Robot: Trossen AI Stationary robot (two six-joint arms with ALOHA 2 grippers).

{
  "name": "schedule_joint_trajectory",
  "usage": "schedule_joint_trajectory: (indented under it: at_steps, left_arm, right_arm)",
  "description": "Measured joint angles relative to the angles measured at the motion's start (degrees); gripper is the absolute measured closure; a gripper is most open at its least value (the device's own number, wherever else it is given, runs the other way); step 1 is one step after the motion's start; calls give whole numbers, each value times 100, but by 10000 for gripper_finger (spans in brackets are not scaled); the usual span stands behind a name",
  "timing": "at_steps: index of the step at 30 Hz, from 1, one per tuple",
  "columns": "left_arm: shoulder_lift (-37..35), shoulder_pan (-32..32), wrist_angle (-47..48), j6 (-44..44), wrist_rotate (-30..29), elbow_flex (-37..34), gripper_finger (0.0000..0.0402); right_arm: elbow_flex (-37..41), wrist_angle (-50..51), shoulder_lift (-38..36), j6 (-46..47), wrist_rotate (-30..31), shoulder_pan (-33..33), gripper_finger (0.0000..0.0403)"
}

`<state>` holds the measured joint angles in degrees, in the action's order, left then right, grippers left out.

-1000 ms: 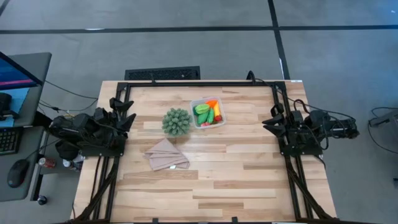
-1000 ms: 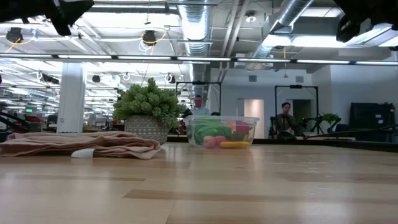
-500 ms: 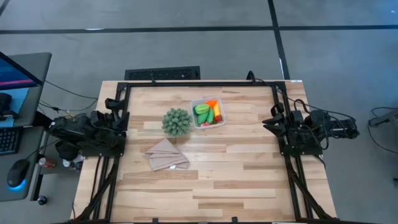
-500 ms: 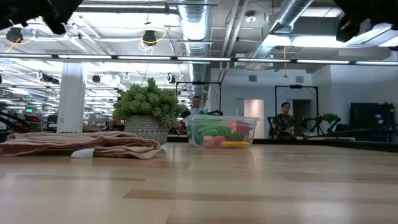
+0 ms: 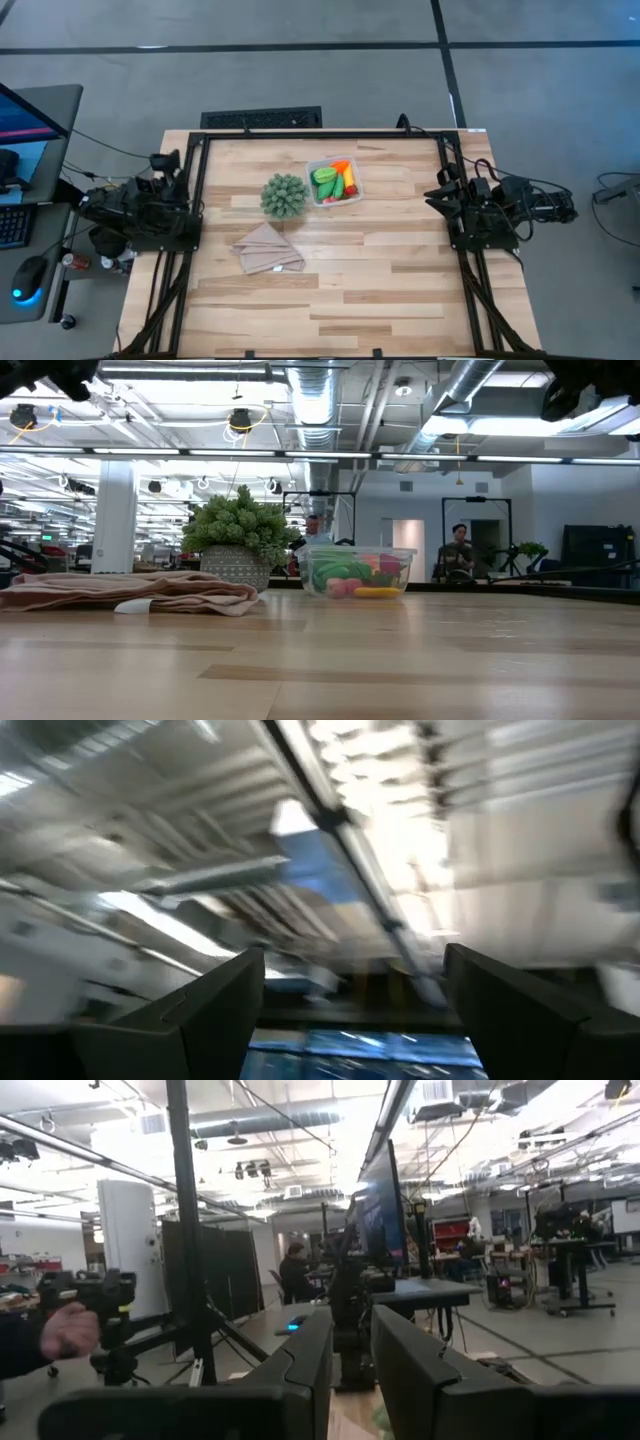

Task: Pick and placing Produce into tupperware
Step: Return to Home Position

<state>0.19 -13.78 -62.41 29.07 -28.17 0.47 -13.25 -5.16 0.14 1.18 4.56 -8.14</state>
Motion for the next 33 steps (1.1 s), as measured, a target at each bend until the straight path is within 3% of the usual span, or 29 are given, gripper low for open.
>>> schedule_joint_trajectory:
  at_steps: [9, 14, 26, 33]
  left_arm:
    - [20, 0, 1728, -2259, 1819, -4, 102]
    - [41, -2, 2039, -2830, 2388, -4, 102]
    - [-7, 199, 2724, -2973, 2224, -9, 102]
    - [0, 200, 3327, -3024, 909, -9, 102]
  right_arm:
    - [1067, -1609, 3, -270, 44, 2, 335]
    - [1284, -1988, 36, -226, 50, 2, 335]
    - [1284, -2012, 4, -65, 24, 2, 335]
    - [1283, -1445, 7, 475, 20, 2, 335]
